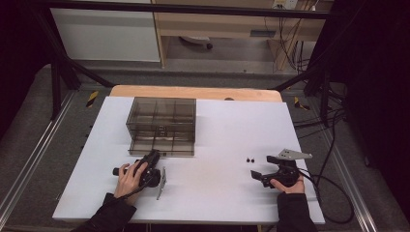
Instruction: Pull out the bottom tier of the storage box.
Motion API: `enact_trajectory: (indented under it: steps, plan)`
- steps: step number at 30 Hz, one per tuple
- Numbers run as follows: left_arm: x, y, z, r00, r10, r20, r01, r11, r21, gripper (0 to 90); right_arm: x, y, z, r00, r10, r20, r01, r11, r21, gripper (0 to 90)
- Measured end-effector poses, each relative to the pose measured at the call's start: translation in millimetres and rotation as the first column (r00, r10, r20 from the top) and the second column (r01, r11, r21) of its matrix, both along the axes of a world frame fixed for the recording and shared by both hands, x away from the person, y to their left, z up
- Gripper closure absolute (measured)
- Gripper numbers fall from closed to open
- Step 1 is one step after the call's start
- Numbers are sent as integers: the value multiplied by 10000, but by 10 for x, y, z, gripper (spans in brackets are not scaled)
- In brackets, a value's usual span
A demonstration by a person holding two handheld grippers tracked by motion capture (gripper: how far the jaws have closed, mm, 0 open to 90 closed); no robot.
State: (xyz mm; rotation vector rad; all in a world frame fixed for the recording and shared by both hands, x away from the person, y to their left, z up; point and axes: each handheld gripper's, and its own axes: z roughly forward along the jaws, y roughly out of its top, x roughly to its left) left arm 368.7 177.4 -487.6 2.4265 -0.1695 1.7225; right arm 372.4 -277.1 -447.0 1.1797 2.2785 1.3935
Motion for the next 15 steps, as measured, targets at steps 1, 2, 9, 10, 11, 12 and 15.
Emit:
enact_trajectory:
  steps: [1, 2, 9, 10, 11, 12, 15]
  plan:
    - [-3, 2, -1, 10000, 2, -4, -2, 10000, -9, 685, 0, 1, -1, 10000, -9, 6, 9, 10000, 2, 6]
    - [-6, 4, -2, 10000, -15, 4, 15, 10000, -17, 685, 0, 0, 0, 10000, -3, -3, 3, 10000, -7, 6]
    - [-40, 8, 1, 10000, -47, -20, 47, 10000, -43, 684, -1, 1, 0, 10000, -10, 15, 10, 10000, 8, 6]
    - [-44, 9, -1, 10000, -59, -17, 58, 10000, -35, 685, -2, -1, 2, 10000, -12, 20, 12, 10000, 12, 6]
    - [-50, 10, 0, 10000, -38, -33, 37, 10000, -26, 685, -2, -1, 2, 10000, -12, 20, 12, 10000, 12, 6]
    - [-52, 11, 0, 10000, -42, -32, 41, 10000, -33, 684, -1, -1, 1, 10000, -21, 10, 21, 10000, 12, 6]
    - [-60, 13, -2, 10000, -50, -29, 50, 10000, -44, 684, 0, 1, -1, 10000, 1, 18, -1, 10000, -2, 6]
